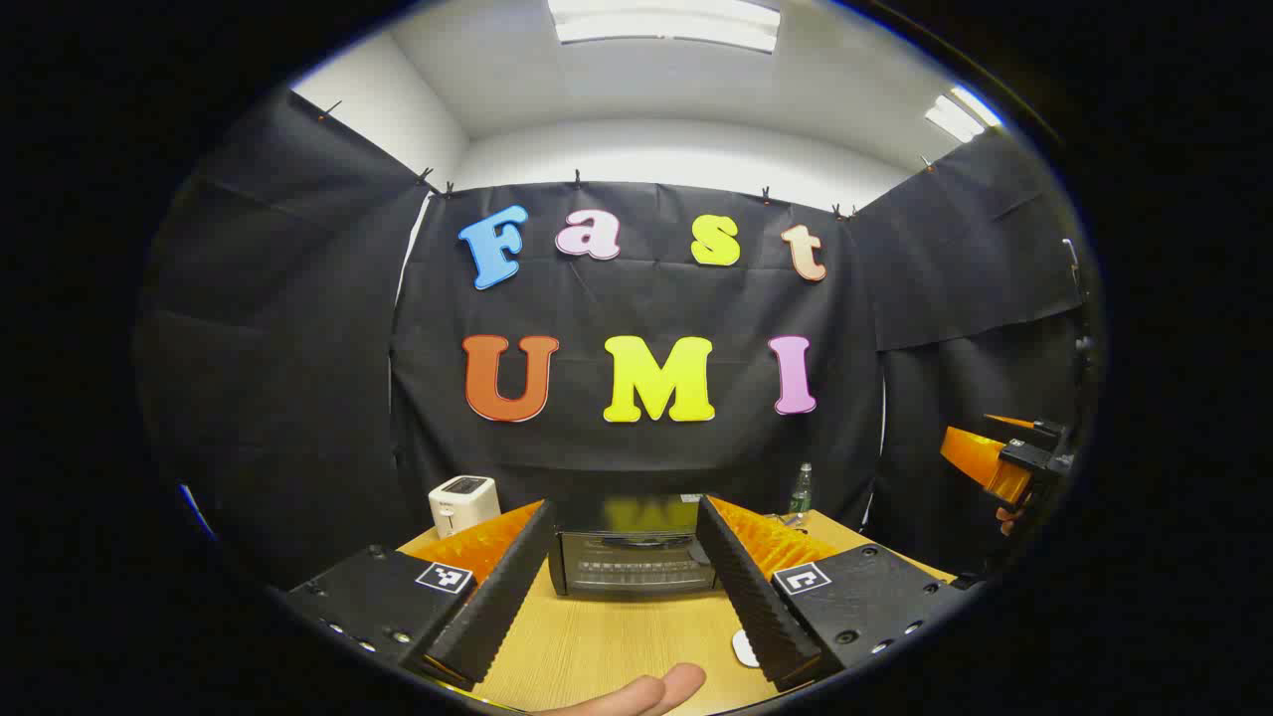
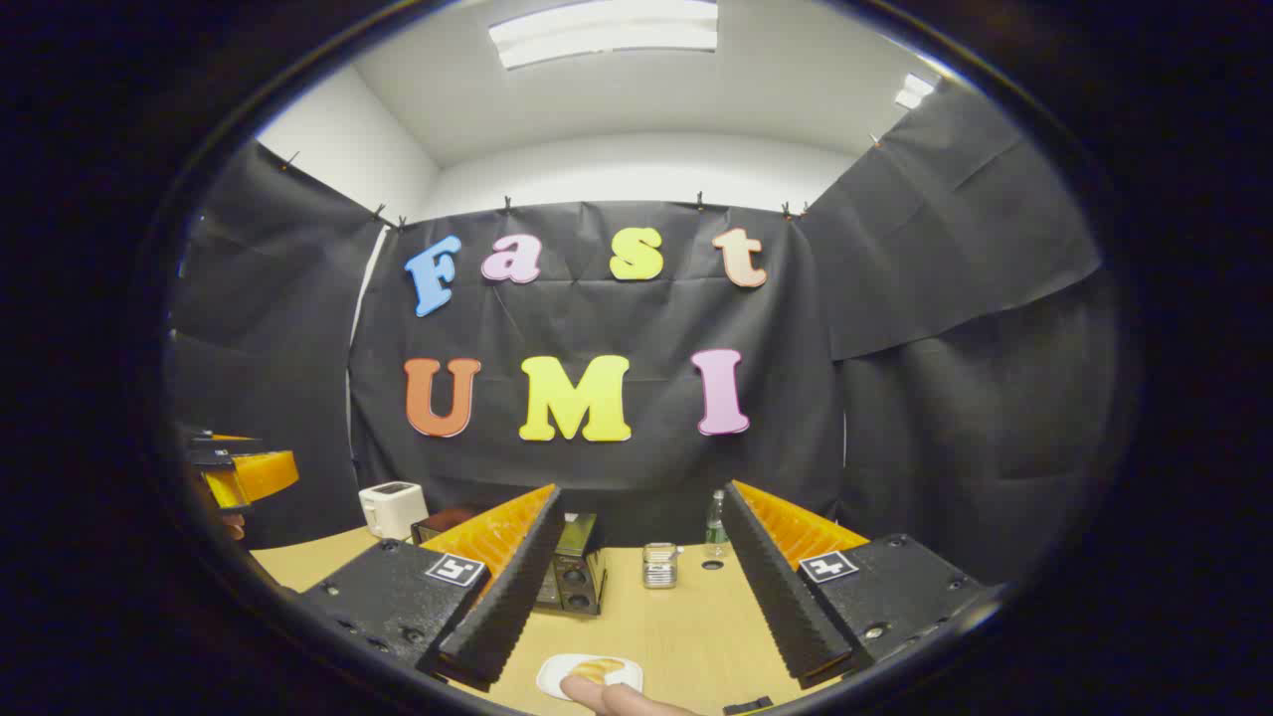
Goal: Open the electric oven with the left hand, put the food in, and close the electric oven.
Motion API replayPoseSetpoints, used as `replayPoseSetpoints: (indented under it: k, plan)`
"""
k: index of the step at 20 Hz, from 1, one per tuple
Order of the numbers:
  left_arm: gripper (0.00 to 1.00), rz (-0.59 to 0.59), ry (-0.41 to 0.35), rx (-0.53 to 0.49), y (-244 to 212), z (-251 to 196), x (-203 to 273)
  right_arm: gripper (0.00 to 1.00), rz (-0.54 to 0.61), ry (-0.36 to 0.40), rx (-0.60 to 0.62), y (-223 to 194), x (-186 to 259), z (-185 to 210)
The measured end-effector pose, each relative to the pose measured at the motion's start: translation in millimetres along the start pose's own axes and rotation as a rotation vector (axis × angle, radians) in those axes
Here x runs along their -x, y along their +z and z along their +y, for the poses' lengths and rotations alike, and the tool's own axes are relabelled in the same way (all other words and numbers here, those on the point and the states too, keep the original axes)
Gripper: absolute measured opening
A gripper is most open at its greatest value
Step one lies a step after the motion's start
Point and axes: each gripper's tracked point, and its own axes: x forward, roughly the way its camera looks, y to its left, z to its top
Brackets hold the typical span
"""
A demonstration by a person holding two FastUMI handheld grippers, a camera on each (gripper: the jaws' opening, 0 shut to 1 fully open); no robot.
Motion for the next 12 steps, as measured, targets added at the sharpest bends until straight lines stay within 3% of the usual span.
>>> replayPoseSetpoints:
  k: [12]
  plan:
    - [0.94,0.068,0.008,0.001,-24,3,-15,0.96,0.010,-0.020,-0.040,-13,1,-17]
